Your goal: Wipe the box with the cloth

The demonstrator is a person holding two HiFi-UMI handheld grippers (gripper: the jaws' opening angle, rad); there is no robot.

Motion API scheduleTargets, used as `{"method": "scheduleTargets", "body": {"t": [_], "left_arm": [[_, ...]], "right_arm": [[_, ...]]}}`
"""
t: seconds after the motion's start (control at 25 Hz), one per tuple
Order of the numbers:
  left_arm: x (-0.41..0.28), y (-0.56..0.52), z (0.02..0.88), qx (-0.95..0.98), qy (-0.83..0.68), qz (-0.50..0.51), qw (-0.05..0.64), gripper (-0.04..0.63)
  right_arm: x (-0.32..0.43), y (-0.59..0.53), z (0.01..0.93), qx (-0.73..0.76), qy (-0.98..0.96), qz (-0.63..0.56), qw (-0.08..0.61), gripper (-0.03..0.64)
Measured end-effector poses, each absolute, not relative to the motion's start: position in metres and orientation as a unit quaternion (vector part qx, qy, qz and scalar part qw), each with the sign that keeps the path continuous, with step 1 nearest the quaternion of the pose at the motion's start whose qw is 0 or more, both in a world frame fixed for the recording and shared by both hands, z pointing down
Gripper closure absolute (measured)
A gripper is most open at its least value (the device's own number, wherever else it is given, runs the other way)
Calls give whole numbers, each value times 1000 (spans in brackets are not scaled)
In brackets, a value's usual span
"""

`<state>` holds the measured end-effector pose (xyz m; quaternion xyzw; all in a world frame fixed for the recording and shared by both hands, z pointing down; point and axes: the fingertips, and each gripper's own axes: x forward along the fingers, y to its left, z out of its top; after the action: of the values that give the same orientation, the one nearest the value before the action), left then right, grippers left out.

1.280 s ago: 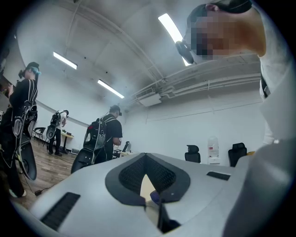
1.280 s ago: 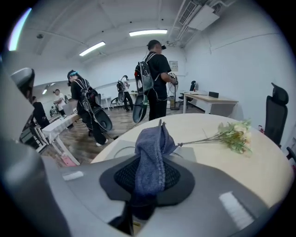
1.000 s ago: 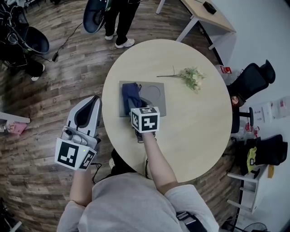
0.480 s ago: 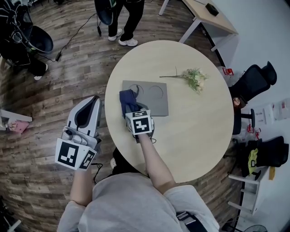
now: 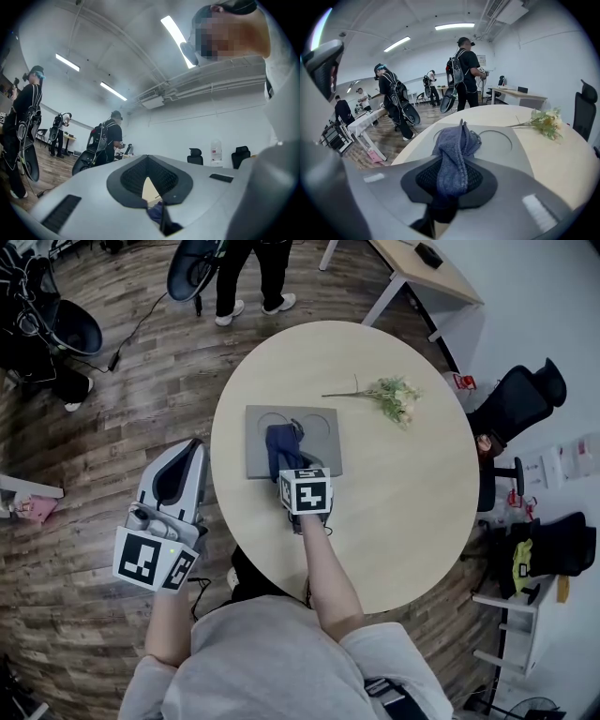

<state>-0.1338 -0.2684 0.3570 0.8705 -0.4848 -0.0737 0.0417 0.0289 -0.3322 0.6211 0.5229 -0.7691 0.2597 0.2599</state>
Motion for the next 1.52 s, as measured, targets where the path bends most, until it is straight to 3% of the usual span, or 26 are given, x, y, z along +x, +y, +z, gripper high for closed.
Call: {"method": "scheduleTargets", "body": {"t": [1.52], "left_arm": [[-133,-272,350,879,-468,-83,45,588]], "right_arm": [[153,-327,623,622,-688,282,244,537]]}}
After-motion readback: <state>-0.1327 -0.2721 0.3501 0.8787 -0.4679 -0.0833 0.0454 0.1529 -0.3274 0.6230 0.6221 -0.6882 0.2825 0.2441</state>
